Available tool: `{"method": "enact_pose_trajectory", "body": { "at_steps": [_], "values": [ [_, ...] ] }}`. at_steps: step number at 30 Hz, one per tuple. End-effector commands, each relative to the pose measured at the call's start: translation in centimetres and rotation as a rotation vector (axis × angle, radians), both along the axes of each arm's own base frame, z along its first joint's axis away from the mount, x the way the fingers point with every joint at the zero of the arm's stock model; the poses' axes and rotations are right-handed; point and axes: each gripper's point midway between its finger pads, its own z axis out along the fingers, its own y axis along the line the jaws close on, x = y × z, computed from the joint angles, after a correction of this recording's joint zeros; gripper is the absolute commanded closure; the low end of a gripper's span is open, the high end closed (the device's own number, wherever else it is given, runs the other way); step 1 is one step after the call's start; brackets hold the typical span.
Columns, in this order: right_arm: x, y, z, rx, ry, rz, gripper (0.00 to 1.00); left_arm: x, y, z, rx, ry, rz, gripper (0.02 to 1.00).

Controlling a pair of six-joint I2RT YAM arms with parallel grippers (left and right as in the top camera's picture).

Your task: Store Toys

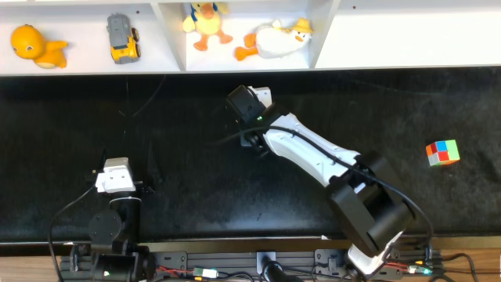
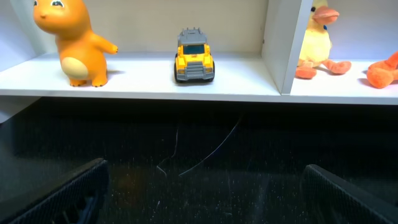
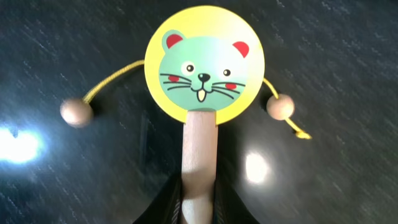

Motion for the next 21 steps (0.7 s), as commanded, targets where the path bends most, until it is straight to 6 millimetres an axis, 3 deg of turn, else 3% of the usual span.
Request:
{"method": "enact_pose_trajectory", "body": {
  "at_steps": [1,12,15,17,21],
  "values": [
    [0.1,-0.7,3.5,0.020,-0.080,-0.011,0.869,0.0,0.2,0.0,0.012,-0.004,0.011,0.020],
    [-5.5,-8.0,7.0,0.094,-0.167,-0.087,0.849,0.0,0.2,0.0,0.012,-0.005,0.011,0.020],
    [-6.4,-9.8,7.4,0.110,-0.180,-0.125,0.855,0.0,0.2,0.0,0.012,-0.005,0.011,0.020],
    [-7.0,-12.2,8.4,0.111,-0.199,-0.183,0.869,0.0,0.2,0.0,0.012,-0.004,0.011,0.020],
    [-6.7,-15.3,9.5,0.095,-0.229,-0.245,0.871,0.0,0.2,0.0,0.012,-0.004,0.011,0.020]
  ]
}}
